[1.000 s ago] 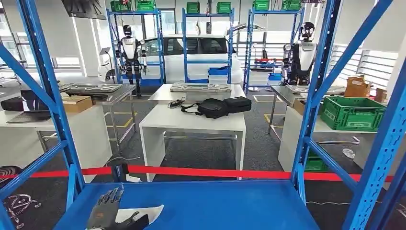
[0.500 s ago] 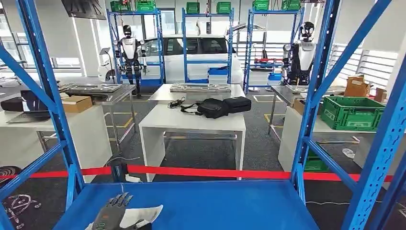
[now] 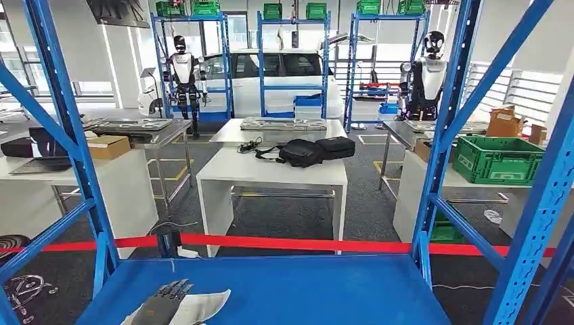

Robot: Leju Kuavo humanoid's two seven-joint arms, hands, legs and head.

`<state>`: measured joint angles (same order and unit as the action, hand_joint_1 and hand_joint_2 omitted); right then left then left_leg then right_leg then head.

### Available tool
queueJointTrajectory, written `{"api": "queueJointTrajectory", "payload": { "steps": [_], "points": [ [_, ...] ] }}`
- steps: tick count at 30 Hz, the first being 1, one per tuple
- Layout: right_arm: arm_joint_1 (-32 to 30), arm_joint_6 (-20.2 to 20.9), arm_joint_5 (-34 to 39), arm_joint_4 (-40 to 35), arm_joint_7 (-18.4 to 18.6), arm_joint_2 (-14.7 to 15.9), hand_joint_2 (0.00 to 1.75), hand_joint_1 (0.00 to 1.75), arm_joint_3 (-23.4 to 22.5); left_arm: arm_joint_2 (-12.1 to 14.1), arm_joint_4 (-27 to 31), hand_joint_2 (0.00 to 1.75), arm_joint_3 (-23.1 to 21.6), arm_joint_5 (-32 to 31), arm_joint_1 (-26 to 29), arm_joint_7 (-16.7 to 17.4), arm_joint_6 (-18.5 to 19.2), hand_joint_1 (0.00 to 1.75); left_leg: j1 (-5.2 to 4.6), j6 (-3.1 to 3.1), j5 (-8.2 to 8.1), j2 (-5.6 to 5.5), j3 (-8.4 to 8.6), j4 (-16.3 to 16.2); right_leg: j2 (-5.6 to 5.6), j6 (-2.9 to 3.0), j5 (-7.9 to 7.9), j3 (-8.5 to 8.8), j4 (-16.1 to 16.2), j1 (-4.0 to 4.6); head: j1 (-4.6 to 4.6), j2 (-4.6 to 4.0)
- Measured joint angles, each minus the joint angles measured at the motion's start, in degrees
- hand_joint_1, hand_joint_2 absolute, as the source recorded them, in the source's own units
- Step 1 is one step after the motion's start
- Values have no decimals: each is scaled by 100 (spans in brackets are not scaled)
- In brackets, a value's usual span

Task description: Take the parts from the cabinet and place them on the table.

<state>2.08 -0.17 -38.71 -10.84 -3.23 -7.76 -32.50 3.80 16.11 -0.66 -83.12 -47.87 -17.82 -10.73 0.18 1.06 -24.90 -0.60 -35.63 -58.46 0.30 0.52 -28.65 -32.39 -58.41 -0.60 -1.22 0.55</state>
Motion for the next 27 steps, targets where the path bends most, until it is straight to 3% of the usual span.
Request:
{"api": "queueJointTrajectory", "payload": {
  "steps": [7, 19, 20, 23, 27],
  "points": [
    [0, -4, -13, 0, 24, 0, 0, 0, -37, -24, -9, 0, -181, -307, 178, 331, -13, 0, 0, 0, 0, 0, 1, 0, 1, 0, 0, 0, 0, -1, 0, 0],
    [0, -4, -39, 0, 61, 0, 0, 0, -98, -74, -57, 0, -280, -324, 394, 508, -11, 0, 0, 0, 0, 2, 1, 0, 1, 0, 0, 0, 0, -1, 0, 2],
    [-1, -4, -50, 0, 72, 0, 0, 0, -98, -74, -57, 175, -280, -324, 434, 529, -79, 0, 0, 0, 0, 2, 1, 0, 1, 0, 0, -1, 0, -1, 0, 2],
    [0, -4, -72, 0, 125, 0, 0, 0, -103, -83, -55, 175, -282, -343, 555, 662, -495, 0, 0, 0, 0, 2, 1, 0, 3, 0, -1, -1, 0, -1, 0, 0],
    [1, -9, -125, 0, 136, 0, 0, 0, -118, -100, -55, 175, -354, -422, 655, 1089, -1128, 0, 0, 0, 0, 2, 1, 0, 2, -1, -1, -1, 0, -2, 0, 2]
  ]
}}
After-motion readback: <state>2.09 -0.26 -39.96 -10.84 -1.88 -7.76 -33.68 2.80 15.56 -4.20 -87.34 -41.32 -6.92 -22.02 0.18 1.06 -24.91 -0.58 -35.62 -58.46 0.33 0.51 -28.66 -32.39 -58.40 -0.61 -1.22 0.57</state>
